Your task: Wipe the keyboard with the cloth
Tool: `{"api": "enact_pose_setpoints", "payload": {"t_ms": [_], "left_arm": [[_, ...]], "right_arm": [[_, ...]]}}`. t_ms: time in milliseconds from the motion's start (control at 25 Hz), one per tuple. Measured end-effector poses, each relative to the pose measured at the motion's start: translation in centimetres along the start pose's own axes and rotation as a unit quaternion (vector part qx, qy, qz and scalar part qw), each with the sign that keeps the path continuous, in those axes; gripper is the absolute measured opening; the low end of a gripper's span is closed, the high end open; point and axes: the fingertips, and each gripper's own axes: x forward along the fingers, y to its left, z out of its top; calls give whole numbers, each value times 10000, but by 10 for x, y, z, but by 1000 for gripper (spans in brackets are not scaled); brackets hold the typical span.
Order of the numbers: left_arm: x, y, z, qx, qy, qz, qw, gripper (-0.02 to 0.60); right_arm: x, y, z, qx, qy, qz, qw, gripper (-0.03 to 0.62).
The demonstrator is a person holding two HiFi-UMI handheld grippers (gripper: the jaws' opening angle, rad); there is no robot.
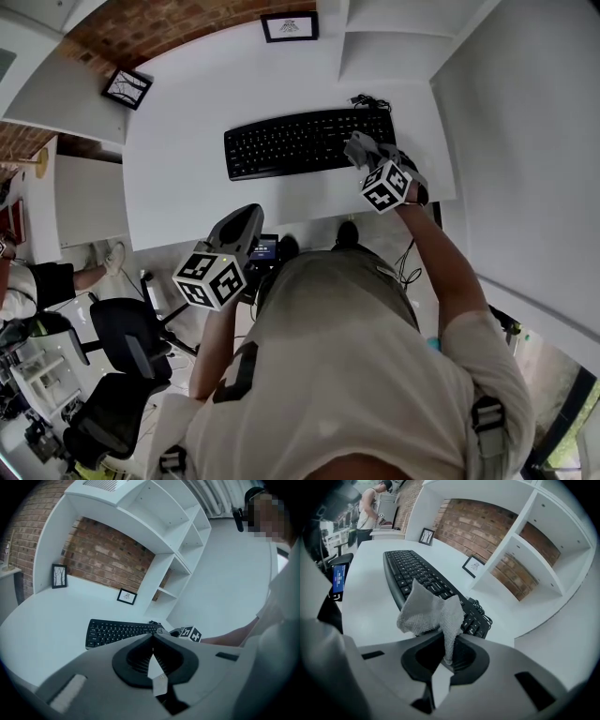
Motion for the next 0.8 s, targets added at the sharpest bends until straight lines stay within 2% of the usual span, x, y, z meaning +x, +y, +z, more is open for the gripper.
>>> {"api": "enact_pose_setpoints", "payload": {"t_ms": [360, 600, 800], "left_arm": [[1, 3, 2, 106, 142, 59, 9998, 5], [-3, 7, 10, 160, -52, 151, 9997, 5], [-24, 27, 22, 97, -349, 477, 9982, 5]], "right_arm": [[-1, -21, -26, 554, -28, -197, 9983, 15], [-4, -30, -36, 713, -2, -251, 9971, 15], [-5, -45, -50, 910, 142, -354, 9951, 15]]}}
